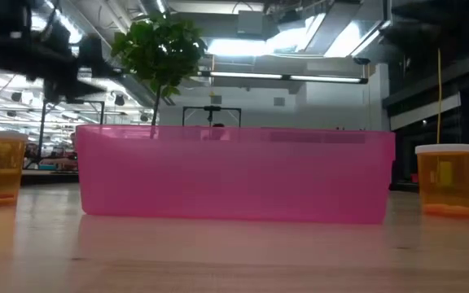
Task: Pick and place pill bottles into a basket
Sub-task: Put the orange pill bottle into the bin
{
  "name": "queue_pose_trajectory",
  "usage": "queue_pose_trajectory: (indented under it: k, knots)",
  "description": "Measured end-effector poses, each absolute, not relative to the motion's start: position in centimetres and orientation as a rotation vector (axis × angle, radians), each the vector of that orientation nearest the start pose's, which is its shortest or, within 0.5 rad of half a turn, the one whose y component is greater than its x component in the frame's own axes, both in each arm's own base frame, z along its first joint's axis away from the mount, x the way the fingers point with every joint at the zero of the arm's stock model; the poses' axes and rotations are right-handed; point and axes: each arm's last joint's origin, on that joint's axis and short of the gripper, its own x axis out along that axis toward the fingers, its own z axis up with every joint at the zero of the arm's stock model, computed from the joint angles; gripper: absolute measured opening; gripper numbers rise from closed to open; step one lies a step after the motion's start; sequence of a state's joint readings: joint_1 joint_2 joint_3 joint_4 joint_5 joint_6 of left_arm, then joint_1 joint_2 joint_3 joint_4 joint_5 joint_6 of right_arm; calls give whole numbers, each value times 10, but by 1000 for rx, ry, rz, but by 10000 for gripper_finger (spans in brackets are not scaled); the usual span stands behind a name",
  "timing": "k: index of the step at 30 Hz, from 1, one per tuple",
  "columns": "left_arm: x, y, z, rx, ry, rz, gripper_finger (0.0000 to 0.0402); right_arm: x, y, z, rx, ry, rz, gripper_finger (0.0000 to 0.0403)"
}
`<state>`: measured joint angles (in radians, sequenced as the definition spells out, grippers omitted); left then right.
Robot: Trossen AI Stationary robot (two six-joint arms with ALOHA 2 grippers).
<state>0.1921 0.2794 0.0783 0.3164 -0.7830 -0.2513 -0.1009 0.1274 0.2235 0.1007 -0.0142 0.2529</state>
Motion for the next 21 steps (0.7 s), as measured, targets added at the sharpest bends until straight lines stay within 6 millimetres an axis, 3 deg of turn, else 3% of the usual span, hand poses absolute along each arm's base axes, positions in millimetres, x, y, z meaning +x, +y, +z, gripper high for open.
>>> queue_pose_trajectory:
  k: [6, 11, 15, 18, 21]
  knots:
    - [96, 34, 276, -151, -337, 715, 306, 88, -11, 328, 110, -25, -177, 185]
    - [100, 31, 331, -54, -233, 605, 316, 114, -14, 372, 4, 234, -185, 185]
    - [117, 31, 349, -15, -126, 472, 355, 144, -17, 382, -60, 377, -173, 185]
    - [132, 31, 347, -15, -62, 359, 390, 168, -19, 378, -79, 447, -165, 185]
    - [144, 31, 340, -21, 1, 303, 394, 186, -21, 370, -74, 502, -164, 185]
